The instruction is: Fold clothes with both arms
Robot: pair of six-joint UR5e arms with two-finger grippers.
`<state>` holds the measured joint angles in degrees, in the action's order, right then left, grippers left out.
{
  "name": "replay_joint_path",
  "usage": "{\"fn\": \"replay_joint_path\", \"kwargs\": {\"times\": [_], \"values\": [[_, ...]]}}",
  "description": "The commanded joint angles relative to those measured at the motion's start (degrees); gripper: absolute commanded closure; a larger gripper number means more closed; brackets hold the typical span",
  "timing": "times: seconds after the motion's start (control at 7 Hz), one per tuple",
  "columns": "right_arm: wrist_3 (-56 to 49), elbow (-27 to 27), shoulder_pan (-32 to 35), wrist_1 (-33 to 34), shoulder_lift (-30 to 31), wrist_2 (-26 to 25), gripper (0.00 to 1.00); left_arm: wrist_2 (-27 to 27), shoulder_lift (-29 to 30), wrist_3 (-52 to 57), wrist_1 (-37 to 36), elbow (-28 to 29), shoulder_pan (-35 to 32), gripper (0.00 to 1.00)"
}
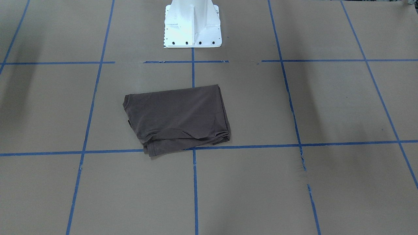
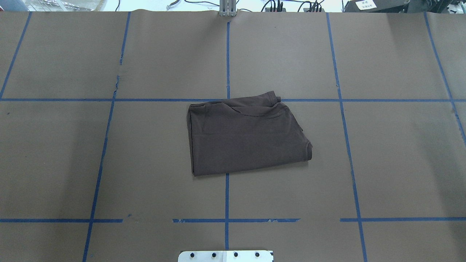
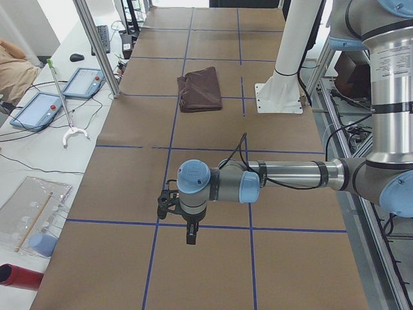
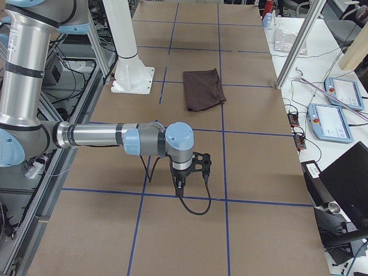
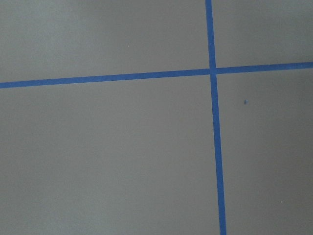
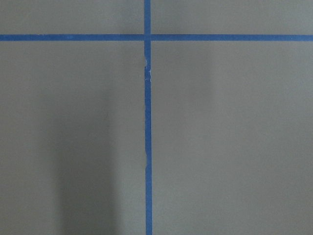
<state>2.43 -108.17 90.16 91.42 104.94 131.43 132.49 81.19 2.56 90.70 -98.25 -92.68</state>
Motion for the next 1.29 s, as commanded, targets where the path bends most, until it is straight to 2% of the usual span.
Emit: {"fn": "replay_joint_path", "kwargs": {"times": [0.0, 0.29, 0.71, 1.14], "values": [[0.03, -0.02, 0.01, -0.18, 0.09, -0.03, 0.00, 3.71, 0.55, -0.28, -4.45, -1.32, 0.13, 0.00], [0.03, -0.20, 0.01, -0.18, 0.09, -0.03, 0.00, 4.71, 1.17, -0.11, -4.04, -3.08, 0.40, 0.00], [0.03, -0.20, 0.01, -0.18, 0.18, 0.14, 0.00, -2.22, 1.08, -0.28, 0.42, -4.49, 0.40, 0.00], [0.03, -0.02, 0.01, -0.18, 0.18, 0.41, 0.00, -1.80, 0.82, -0.45, 0.53, -4.49, 0.40, 0.00]]}}
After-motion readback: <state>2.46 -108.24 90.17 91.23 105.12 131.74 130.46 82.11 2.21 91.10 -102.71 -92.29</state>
